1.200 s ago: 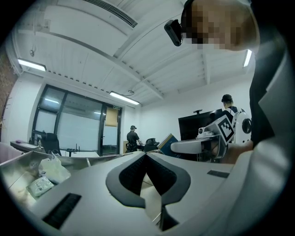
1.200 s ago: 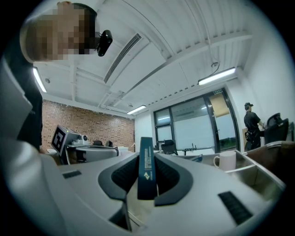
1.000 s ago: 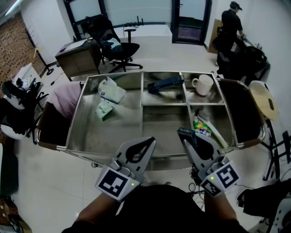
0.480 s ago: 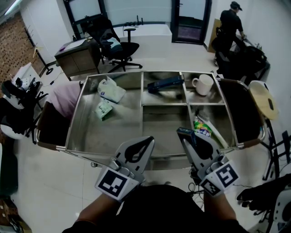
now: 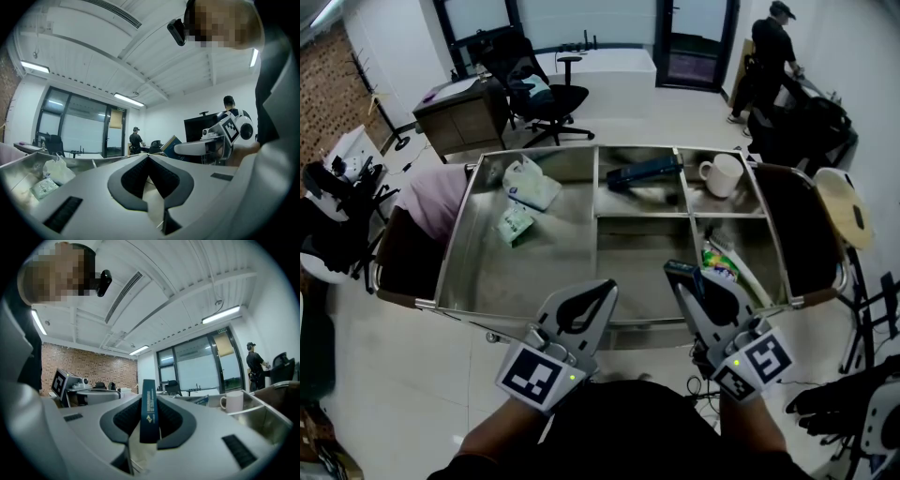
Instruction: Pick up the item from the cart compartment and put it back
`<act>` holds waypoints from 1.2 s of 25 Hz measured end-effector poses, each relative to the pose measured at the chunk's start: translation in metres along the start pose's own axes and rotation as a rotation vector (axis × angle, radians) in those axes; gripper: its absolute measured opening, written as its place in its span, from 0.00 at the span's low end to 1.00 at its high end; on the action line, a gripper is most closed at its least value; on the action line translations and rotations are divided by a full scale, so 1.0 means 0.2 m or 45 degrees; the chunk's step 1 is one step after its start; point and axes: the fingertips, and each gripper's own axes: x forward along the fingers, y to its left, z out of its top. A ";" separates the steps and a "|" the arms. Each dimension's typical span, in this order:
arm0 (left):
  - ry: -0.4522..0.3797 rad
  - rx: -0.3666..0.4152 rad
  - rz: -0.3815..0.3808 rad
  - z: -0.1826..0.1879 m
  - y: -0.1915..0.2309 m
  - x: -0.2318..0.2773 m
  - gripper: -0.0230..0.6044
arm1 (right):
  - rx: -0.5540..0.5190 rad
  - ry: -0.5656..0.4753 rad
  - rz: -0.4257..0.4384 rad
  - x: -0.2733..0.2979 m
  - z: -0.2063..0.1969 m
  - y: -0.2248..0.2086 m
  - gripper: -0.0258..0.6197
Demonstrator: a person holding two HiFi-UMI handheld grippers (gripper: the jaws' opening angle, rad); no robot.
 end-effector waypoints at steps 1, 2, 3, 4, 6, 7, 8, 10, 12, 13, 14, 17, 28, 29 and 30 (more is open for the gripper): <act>0.001 -0.001 0.001 0.00 0.00 0.00 0.04 | 0.004 0.004 0.003 0.00 0.00 0.00 0.20; 0.003 -0.002 0.002 0.00 0.01 0.00 0.04 | 0.004 0.007 0.004 0.01 0.00 0.00 0.20; 0.005 -0.003 0.003 0.00 0.01 0.00 0.04 | 0.000 0.012 0.002 0.02 0.00 0.00 0.20; 0.007 -0.003 0.004 -0.01 0.02 0.00 0.04 | -0.007 0.021 -0.002 0.03 -0.01 -0.01 0.20; 0.010 -0.001 0.006 -0.01 0.03 0.00 0.04 | -0.023 0.052 -0.012 0.06 -0.03 -0.03 0.20; 0.012 0.001 0.006 -0.02 0.03 0.00 0.04 | -0.031 0.067 -0.015 0.08 -0.03 -0.04 0.20; 0.013 0.003 0.004 -0.02 0.03 0.00 0.04 | -0.040 0.082 -0.015 0.09 -0.04 -0.05 0.20; 0.013 0.007 0.001 -0.02 0.03 0.00 0.04 | -0.063 0.110 -0.013 0.12 -0.04 -0.06 0.20; 0.016 0.009 0.002 -0.02 0.04 0.01 0.04 | -0.084 0.141 -0.018 0.15 -0.05 -0.08 0.20; 0.018 0.008 0.004 -0.02 0.05 0.01 0.04 | -0.094 0.154 -0.023 0.17 -0.05 -0.09 0.20; 0.021 0.005 0.006 -0.03 0.06 0.02 0.04 | -0.104 0.166 -0.026 0.18 -0.05 -0.10 0.20; 0.026 -0.002 0.005 -0.04 0.07 0.02 0.04 | -0.130 0.194 -0.024 0.24 -0.05 -0.11 0.20; 0.018 -0.013 0.010 -0.05 0.13 0.04 0.04 | -0.225 0.285 0.002 0.46 -0.04 -0.16 0.20; 0.017 -0.013 0.009 -0.05 0.14 0.04 0.04 | -0.232 0.296 0.002 0.48 -0.05 -0.17 0.20; 0.017 -0.014 0.009 -0.05 0.14 0.04 0.04 | -0.238 0.305 0.002 0.50 -0.05 -0.17 0.20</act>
